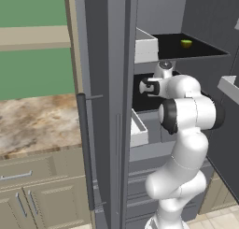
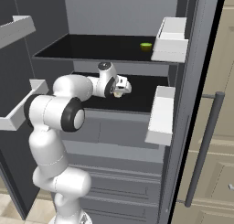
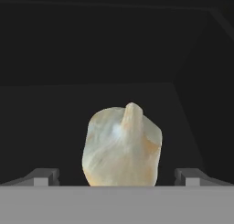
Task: Retrieve the bottle and the shaker from the cabinet and place them next to the mixing bowl on the counter. Then add garlic from the fridge to the mixing bowl.
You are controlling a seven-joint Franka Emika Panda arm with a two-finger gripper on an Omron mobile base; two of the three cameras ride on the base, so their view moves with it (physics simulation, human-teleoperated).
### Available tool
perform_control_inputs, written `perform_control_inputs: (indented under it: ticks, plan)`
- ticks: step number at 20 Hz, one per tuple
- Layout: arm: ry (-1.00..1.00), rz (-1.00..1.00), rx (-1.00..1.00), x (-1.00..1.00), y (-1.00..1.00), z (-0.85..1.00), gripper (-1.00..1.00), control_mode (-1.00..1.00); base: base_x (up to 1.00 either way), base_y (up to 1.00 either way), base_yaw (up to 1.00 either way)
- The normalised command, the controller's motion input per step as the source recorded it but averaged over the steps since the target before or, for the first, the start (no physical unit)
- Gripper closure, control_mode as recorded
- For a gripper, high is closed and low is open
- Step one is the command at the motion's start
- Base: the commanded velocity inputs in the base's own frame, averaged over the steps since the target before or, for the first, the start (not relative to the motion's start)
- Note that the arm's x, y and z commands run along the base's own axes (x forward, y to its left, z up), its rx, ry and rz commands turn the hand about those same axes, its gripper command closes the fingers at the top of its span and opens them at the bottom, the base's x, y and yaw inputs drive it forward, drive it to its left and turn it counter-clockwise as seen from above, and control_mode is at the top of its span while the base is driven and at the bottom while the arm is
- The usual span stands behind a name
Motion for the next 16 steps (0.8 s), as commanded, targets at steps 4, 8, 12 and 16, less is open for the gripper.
perform_control_inputs:
  ticks: [4,8,12,16]
  plan:
    - [0.00,0.00,0.00,0.05,0.00,-0.07,-1.00,-1.00,0.00,0.00,0.00]
    - [0.00,0.00,0.00,0.04,0.00,-0.23,-1.00,-1.00,0.00,0.00,0.00]
    - [0.00,0.00,0.00,0.04,0.00,-0.08,-1.00,-1.00,0.00,0.00,0.00]
    - [0.00,0.00,0.00,0.08,0.00,0.00,-1.00,-1.00,0.00,0.00,0.00]
